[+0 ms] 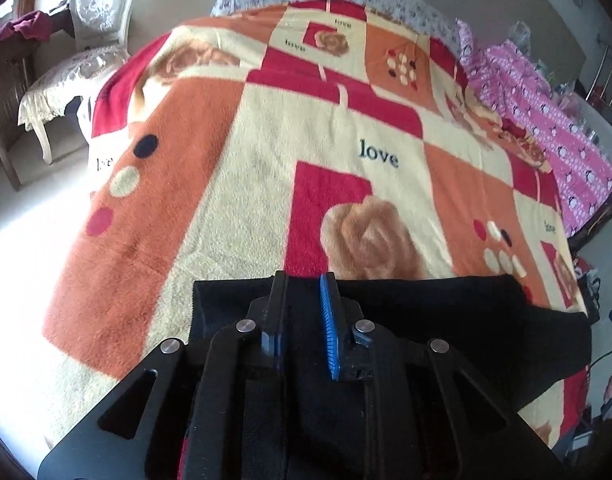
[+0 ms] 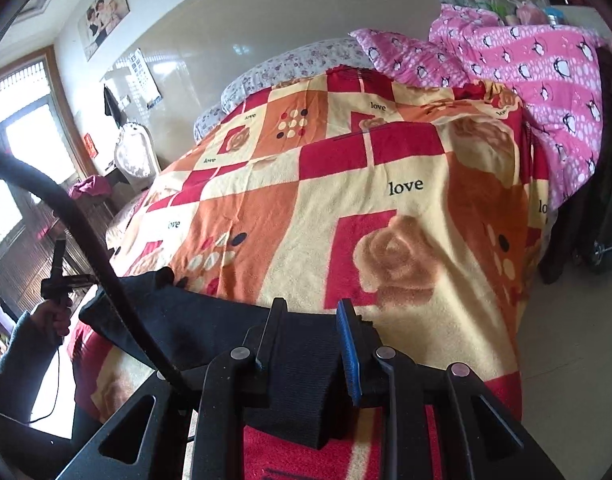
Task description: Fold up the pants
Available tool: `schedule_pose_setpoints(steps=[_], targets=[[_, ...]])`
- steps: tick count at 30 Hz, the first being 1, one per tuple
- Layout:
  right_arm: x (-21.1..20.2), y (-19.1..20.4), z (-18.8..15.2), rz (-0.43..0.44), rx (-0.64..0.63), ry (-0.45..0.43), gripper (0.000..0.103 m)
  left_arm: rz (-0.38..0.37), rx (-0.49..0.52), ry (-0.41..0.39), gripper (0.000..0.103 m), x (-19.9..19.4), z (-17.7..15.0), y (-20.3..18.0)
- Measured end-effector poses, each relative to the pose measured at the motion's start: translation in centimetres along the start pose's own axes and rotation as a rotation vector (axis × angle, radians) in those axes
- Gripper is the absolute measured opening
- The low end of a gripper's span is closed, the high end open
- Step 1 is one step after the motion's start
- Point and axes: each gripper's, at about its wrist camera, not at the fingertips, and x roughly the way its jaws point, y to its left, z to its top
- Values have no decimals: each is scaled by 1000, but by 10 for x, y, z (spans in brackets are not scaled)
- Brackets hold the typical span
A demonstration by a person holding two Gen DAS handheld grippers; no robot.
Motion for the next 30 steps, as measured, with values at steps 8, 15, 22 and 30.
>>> schedule_pose_setpoints(steps=[8, 15, 22, 30], targets=[[-4, 2, 9, -33, -51, -8, 24, 119, 75, 24, 19, -26, -73, -25], [-13, -20, 20, -57, 63, 4, 37, 212, 23, 12, 22, 5, -61, -5], [59, 9, -3, 125, 18, 296, 48, 233, 28, 13, 22, 23, -47, -5], [83, -37, 22, -198, 109, 288, 17, 215, 14, -42, 22, 18, -55, -3]])
